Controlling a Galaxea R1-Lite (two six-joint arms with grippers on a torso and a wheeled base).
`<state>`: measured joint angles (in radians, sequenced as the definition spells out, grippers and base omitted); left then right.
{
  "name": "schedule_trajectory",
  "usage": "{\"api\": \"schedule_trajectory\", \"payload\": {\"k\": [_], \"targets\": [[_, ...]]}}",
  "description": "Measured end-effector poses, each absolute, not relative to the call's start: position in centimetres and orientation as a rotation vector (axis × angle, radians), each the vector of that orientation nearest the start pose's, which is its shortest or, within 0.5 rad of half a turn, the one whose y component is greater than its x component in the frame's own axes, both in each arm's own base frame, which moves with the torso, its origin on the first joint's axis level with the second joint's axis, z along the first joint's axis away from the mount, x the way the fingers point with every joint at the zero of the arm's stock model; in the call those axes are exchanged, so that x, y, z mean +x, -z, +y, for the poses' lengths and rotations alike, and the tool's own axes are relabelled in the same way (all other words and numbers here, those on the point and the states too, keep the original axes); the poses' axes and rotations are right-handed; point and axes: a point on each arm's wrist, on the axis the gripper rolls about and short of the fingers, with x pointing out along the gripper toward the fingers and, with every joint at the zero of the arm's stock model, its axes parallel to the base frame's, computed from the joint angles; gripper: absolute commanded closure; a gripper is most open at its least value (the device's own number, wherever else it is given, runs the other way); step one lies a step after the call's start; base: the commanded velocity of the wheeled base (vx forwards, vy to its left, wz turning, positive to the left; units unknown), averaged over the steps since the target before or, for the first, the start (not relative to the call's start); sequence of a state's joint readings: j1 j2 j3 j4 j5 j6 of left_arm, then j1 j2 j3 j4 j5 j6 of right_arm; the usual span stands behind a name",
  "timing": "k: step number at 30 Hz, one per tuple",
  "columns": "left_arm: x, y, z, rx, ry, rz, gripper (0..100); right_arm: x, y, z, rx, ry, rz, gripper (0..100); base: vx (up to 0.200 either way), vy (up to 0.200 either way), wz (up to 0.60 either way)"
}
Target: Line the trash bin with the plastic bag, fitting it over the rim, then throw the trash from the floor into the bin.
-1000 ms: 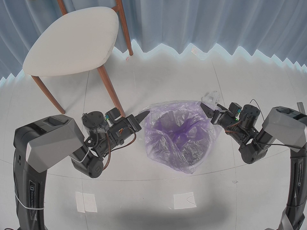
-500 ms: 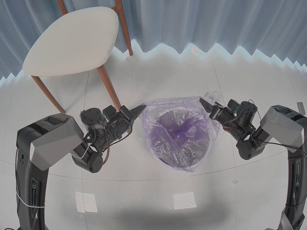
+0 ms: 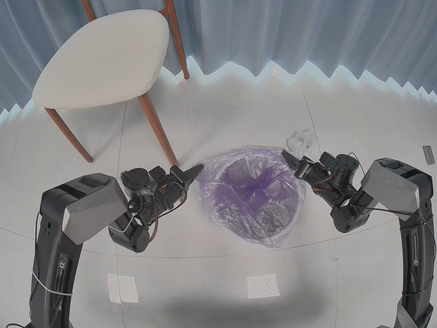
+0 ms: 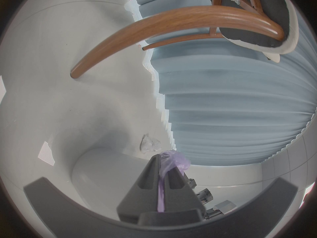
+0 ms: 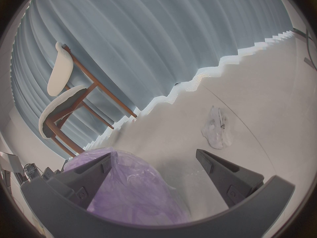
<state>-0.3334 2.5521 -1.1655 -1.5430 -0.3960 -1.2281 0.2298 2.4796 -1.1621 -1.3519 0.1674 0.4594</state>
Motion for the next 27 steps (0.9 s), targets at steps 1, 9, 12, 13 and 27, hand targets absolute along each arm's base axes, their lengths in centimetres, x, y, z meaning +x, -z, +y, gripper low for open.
{"api": "schedule_trajectory", "payload": {"k": [1, 9, 12, 13, 27], "targets": [[42.7, -2.3, -16.0, -1.162, 0.736, 0.312, 100, 44.4, -3.6, 10.8, 0.461, -0.398, 0.058, 0, 0.0, 0.0, 0.0], [42.7, -2.3, -17.8, -1.157, 0.78, 0.322, 100, 45.1, -3.4, 10.8, 0.497, -0.398, 0.054, 0, 0.0, 0.0, 0.0], [43.1, -2.0, -17.9, -1.158, 0.774, 0.331, 100, 45.3, -3.3, 10.6, 0.5, -0.393, 0.052, 0, 0.0, 0.0, 0.0], [43.3, -1.8, -17.9, -1.159, 0.767, 0.34, 100, 45.4, -3.2, 10.4, 0.501, -0.39, 0.053, 0, 0.0, 0.0, 0.0], [43.9, 0.1, -17.6, -1.164, 0.705, 0.423, 100, 45.9, -1.4, 8.3, 0.562, -0.362, 0.102, 0, 0.0, 0.0, 0.0]]}}
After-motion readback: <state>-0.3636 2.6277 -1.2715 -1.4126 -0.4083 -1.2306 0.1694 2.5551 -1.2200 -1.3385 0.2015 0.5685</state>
